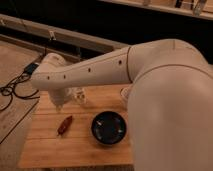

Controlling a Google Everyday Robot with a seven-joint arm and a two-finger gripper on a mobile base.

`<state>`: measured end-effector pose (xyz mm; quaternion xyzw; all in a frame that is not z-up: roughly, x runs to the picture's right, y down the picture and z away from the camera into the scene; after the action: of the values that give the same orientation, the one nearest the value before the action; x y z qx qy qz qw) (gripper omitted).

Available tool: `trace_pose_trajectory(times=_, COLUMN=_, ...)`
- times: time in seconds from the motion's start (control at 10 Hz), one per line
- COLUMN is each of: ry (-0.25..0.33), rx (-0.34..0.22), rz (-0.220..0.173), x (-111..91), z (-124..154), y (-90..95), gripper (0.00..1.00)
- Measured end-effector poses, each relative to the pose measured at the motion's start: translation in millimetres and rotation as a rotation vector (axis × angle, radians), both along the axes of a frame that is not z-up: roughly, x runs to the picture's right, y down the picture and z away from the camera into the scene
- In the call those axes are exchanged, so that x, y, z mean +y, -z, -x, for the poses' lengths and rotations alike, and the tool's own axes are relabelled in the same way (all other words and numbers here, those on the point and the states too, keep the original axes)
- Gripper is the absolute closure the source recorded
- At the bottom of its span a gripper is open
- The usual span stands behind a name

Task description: Move the arm in a circular motion

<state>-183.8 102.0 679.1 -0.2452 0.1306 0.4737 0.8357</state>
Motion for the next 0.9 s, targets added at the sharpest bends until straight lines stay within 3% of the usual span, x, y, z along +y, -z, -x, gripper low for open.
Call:
trace_pose_trajectory(times=0.2, ry=0.016, rx=0.005, rz=0.050, x=42.6, z=-14.2, y=19.8, gripper=0.35)
trace_pose_trajectory(times=0.5, ry=-0.094, rx=0.089, rz=0.082, x=72.3, z=-68.9, y=31.1, gripper=0.35)
trace_pose_trajectory(times=0.7, ry=-0.199, rx=0.158, rz=0.074, x=73.1, z=-114.8, y=31.7, gripper=0.35)
trace_pose_trajectory(times=0.9, ry=-0.283, rx=0.218, rz=0.054, x=60.8, z=-157.4, y=26.4, gripper=0.35)
